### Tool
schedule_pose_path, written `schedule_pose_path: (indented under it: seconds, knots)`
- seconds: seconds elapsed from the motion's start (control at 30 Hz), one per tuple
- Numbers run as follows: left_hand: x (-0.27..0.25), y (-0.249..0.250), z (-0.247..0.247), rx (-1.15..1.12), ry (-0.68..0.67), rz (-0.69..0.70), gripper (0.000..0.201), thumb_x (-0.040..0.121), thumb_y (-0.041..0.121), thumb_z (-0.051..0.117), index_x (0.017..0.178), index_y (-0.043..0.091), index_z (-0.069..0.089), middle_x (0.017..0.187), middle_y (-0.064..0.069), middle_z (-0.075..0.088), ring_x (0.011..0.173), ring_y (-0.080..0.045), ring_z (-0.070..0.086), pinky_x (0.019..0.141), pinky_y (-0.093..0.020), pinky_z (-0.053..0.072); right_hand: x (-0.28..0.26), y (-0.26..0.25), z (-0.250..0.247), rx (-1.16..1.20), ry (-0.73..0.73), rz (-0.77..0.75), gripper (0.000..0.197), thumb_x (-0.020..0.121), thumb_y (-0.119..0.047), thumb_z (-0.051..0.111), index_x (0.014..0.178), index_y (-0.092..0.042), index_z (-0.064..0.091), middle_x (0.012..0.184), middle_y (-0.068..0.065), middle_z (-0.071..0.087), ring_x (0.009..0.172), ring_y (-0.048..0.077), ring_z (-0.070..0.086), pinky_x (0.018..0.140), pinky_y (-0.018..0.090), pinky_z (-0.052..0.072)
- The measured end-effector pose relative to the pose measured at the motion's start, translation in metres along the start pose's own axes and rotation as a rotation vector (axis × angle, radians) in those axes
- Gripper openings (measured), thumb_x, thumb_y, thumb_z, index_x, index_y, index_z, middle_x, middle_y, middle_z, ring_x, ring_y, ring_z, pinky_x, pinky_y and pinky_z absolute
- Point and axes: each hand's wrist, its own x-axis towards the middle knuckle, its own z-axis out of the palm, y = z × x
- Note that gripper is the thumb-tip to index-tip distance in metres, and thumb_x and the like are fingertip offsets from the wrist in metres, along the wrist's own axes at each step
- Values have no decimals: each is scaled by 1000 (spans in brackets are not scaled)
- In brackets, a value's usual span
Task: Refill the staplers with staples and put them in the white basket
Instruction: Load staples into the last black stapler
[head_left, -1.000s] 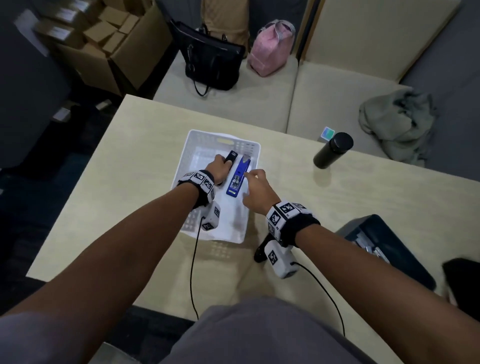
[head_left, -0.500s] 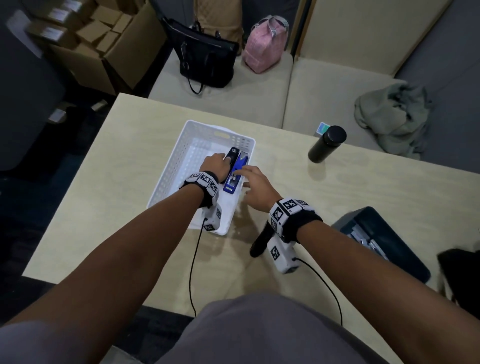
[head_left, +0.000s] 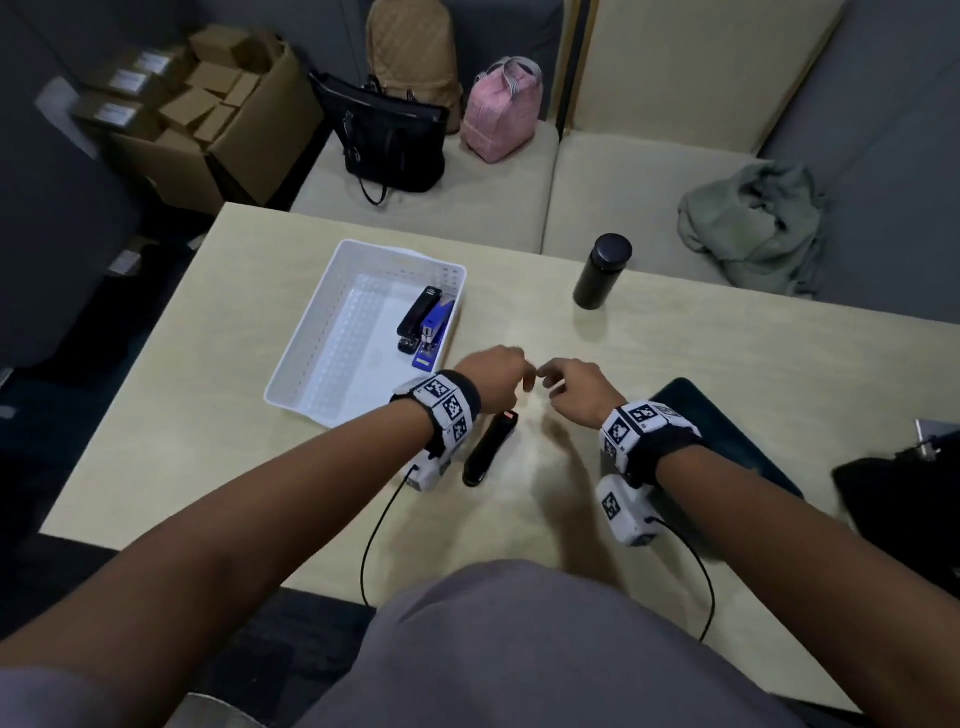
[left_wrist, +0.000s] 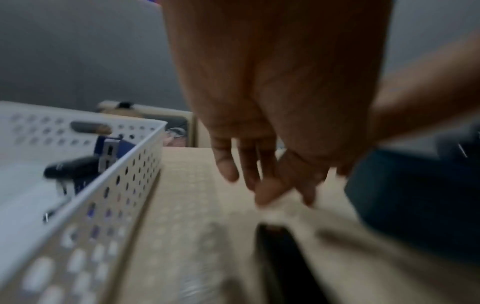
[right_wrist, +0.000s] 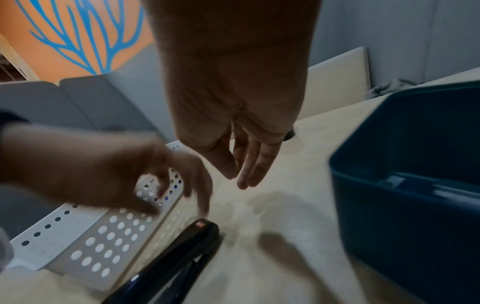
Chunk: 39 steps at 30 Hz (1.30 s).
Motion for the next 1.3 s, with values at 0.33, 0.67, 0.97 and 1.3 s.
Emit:
schedule_pose_path:
  seconds: [0.33,0.67,0.97,1.3]
  knots:
    - [-19,23,46,590,-213,343,33,81,45,67,105,22,71,116,-4,53,104,-26,54,72,-35,46,-57,53,-6,-33,-233,20,38,81,-3,58,117,-14,63,100,7,73,72,16,67,77,30,56]
    - [-26,82,75,279,-169,284,52,86,47,59,123,13,45,89,-17,69,74,-37,65,56,-34,40,-86,75,24,-267,-243,-57,30,77,-33,77,81,-5,69,74,8,67,71,24,63,65,33,51]
    - [-37,96,69,85,-40,201,28,75,28,67,91,11,51,84,-6,66,65,-28,56,54,-29,33,-104,90,40,-411,-73,-1,5,73,-13,71,75,-9,71,71,7,65,66,24,63,57,28,46]
    - [-50,34,48,211,-236,-65,15,72,30,69,78,18,61,84,-5,66,75,-28,62,61,-28,45,-103,106,42,-465,-141,-45,13,76,-14,69,86,-6,71,85,10,69,82,25,66,72,34,56]
